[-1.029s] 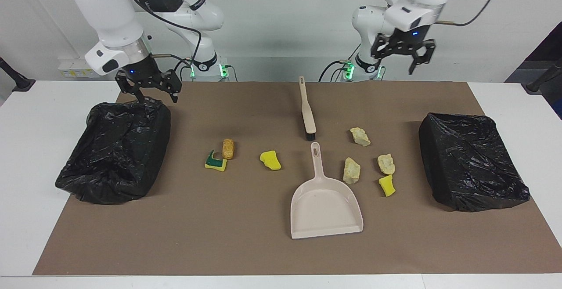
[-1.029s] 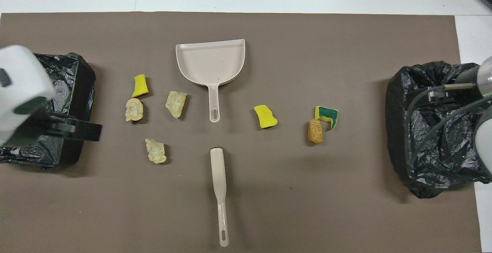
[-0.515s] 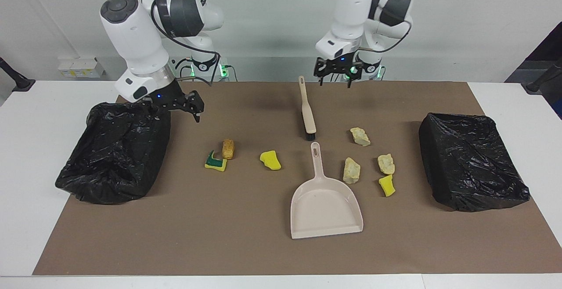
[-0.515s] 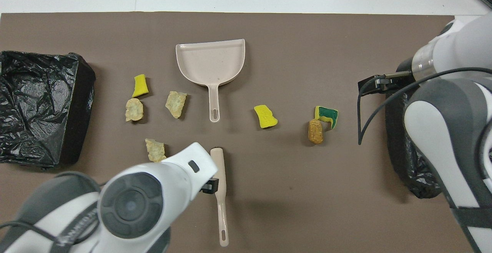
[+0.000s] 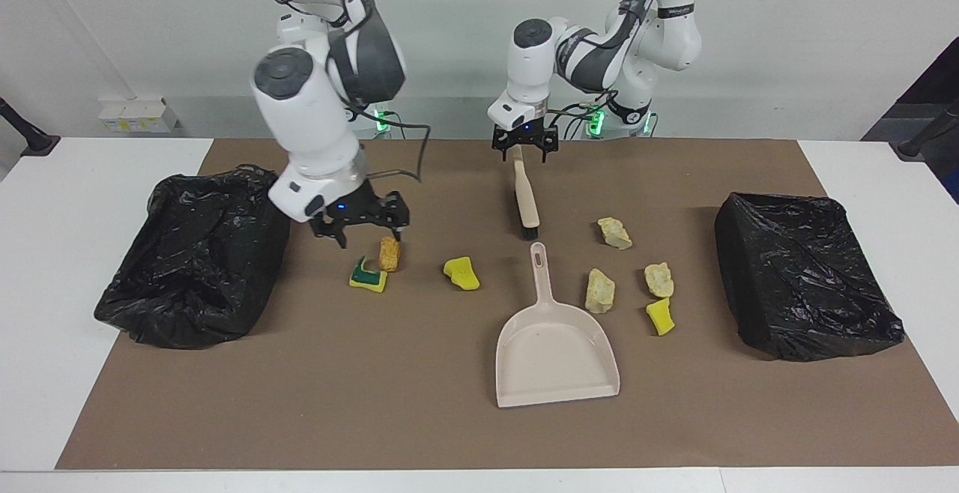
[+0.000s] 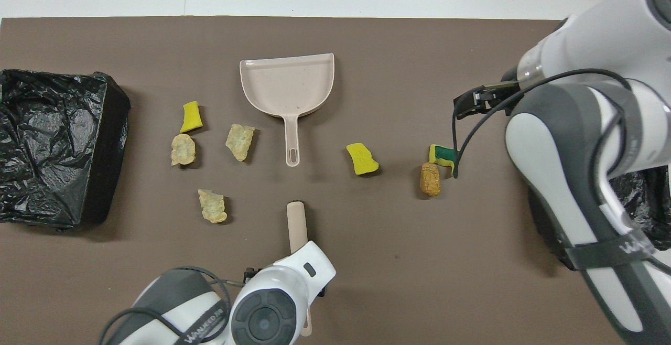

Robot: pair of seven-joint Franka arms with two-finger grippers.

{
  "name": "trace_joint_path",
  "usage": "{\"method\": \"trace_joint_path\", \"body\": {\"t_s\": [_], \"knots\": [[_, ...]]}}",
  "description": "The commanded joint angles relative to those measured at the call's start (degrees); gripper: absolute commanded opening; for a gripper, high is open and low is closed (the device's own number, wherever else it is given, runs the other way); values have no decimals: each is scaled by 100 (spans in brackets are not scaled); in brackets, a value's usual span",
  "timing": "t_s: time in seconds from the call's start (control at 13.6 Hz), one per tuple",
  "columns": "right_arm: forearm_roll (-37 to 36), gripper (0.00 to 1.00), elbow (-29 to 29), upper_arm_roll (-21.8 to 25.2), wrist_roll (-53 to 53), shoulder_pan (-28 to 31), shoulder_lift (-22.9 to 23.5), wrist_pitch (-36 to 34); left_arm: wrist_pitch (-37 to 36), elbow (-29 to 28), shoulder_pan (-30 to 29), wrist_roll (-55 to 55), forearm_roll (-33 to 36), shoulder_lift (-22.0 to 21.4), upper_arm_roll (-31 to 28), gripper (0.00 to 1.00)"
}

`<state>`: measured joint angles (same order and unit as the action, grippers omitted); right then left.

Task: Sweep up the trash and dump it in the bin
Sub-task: 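Grasp the dustpan handle with the right gripper while the left gripper grasps the brush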

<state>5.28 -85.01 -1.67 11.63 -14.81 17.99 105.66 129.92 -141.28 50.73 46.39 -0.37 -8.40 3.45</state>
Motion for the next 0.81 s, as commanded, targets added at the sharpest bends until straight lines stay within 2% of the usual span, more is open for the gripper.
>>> {"method": "trace_joint_path", "body": {"t_s": [0.0,0.22,0.29,0.37,0.44,0.51,0.74], "knots": [[104,100,169,-8,557,-232,266,148,183,-321,331,186,-59,-136,-116,100],[104,100,204,-8,1235,-593,495,604,148,-173,289,169,-59,-57,-125,64],[104,100,204,-8,1576,-733,556,797,113,-146,254,160,-59,-74,-142,44],[96,100,204,-8,1867,-926,653,955,78,-94,253,160,-59,-74,-151,20],[87,100,204,0,2009,-1058,749,1131,69,-93,244,151,-51,-74,-151,4],[87,100,204,0,2123,-1173,846,1298,60,-84,227,151,-51,-74,-160,0],[-1,100,291,9,2554,-1533,1224,1843,-343,117,87,63,28,-101,-169,0]]}}
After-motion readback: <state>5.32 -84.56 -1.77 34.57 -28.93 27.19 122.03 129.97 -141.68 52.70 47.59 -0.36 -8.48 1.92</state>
